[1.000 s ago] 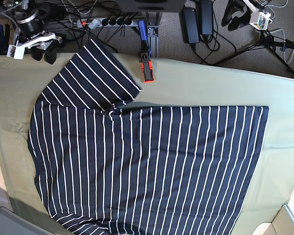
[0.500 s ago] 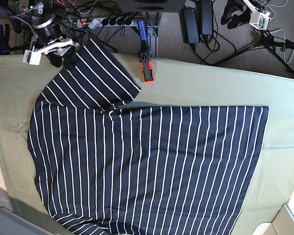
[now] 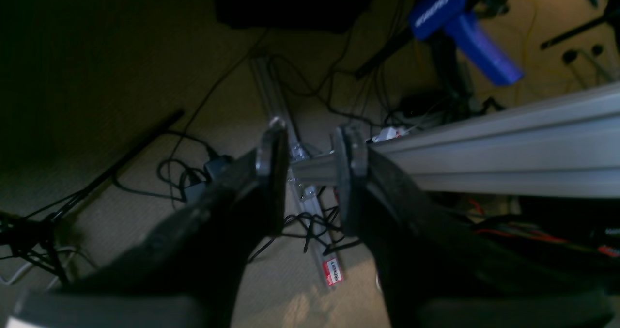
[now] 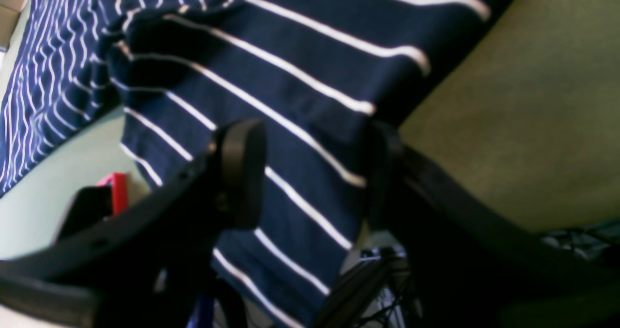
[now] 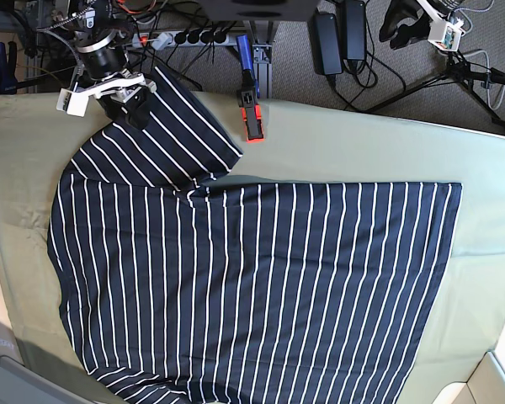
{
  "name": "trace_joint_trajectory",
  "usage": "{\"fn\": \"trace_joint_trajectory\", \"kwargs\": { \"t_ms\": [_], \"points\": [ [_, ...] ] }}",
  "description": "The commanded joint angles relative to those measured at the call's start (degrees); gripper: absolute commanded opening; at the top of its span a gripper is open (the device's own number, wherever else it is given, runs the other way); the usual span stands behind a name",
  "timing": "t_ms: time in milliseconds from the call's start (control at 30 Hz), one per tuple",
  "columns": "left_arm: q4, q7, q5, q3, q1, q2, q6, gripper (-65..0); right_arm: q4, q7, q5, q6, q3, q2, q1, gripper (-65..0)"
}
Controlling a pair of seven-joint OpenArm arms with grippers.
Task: Fold the T-shirt properly
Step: 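Reach the right gripper down and grasp the shirt shoulder beside the sleeve, then lower the left gripper and grasp the shirt's side edge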
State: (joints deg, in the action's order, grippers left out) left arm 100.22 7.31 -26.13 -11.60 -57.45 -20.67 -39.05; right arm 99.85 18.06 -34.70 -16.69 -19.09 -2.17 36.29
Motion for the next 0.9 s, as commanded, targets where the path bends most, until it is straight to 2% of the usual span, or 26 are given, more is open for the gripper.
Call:
{"fn": "trace_joint_trajectory", "kwargs": {
  "t_ms": [0,300,533,633,767,867],
  "points": [
    [0.79,-0.57,-1.38,-0.22,-0.96,-0.37,-0.95,-45.6,0.68,-0.04,-0.24,-0.52,0.07,0.15,0.22,-33.6],
    [0.79,-0.59,-2.47,-0.57,-0.83,-0.48,-0.95,-45.5,0.61,0.0,0.24,-0.5,0.11,3.32,-2.19,-34.0],
    [0.79,-0.59,-3.74,-2.89,-0.63,-0.55,-0.95,-45.5,0.59,-0.09,5.73,-0.46,0.11,3.93,-3.85,-51.3],
    [0.81,-0.59,-5.03,-4.07,-0.5,-1.18,-0.95,-45.6,0.59,-0.07,9.11,-0.46,0.11,3.93,-4.35,-65.0],
    [0.92,-0.59,-7.8,-6.1,-0.48,-2.82,-0.95,-45.5,0.59,-0.02,12.92,-0.46,0.09,3.93,-4.37,-65.0],
    [2.25,-0.55,-9.38,-8.92,-0.48,-3.48,-0.95,-45.6,0.59,-0.02,13.33,-0.48,0.09,3.91,-4.37,-65.0]
  ]
}}
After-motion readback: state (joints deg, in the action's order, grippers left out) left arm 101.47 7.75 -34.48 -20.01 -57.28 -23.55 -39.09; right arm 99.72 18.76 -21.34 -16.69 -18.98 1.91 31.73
